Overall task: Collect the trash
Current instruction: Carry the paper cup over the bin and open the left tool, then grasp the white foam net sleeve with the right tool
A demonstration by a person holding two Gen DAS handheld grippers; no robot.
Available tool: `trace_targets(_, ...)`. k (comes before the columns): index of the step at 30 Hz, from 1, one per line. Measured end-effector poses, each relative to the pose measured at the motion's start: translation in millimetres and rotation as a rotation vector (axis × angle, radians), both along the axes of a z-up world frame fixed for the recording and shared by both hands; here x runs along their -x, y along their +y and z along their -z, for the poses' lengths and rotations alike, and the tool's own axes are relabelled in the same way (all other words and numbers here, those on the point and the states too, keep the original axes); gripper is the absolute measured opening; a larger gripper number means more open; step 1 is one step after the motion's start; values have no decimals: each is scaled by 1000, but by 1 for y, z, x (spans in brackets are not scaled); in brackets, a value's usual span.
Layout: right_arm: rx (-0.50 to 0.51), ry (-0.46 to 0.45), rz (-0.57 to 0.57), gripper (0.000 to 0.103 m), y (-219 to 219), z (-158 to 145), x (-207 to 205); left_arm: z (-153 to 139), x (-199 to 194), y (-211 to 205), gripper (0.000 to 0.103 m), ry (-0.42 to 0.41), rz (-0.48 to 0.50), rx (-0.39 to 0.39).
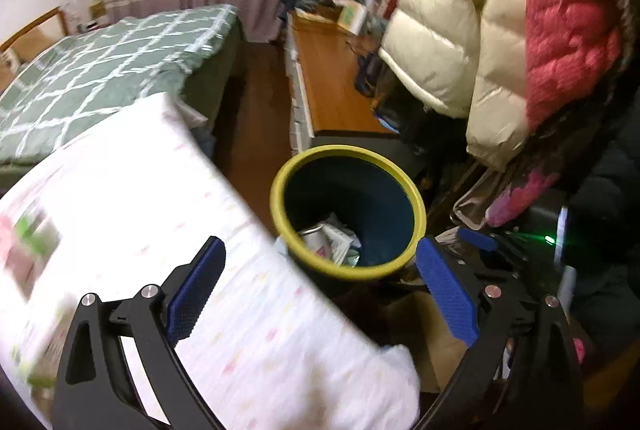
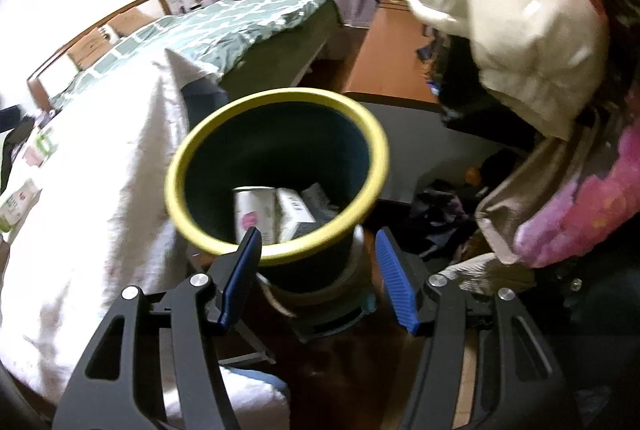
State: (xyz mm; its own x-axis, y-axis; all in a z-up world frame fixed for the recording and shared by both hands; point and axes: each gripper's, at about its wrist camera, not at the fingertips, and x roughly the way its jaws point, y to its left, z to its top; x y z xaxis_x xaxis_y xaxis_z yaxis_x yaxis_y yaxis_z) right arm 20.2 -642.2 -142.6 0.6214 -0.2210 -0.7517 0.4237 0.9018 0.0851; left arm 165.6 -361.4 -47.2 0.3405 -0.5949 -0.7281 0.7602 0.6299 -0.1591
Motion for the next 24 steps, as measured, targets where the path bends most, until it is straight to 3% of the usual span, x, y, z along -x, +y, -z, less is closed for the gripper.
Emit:
trace_targets(6,23,0,-95,57,48,-9,-17,-33,16,124,95,-62,-199,57)
trace_targets(12,55,-2,-226,57,115,-20,-42,-52,35,244,95,-154,-431,57)
trace_targets(19,38,-64,-464,57,229,-46,-71,-56,58,362,97,-220,-681,53)
trace_targets(24,-16,-98,-684,56,324,-65,-92,-46,70,411,97,-229,-778,46)
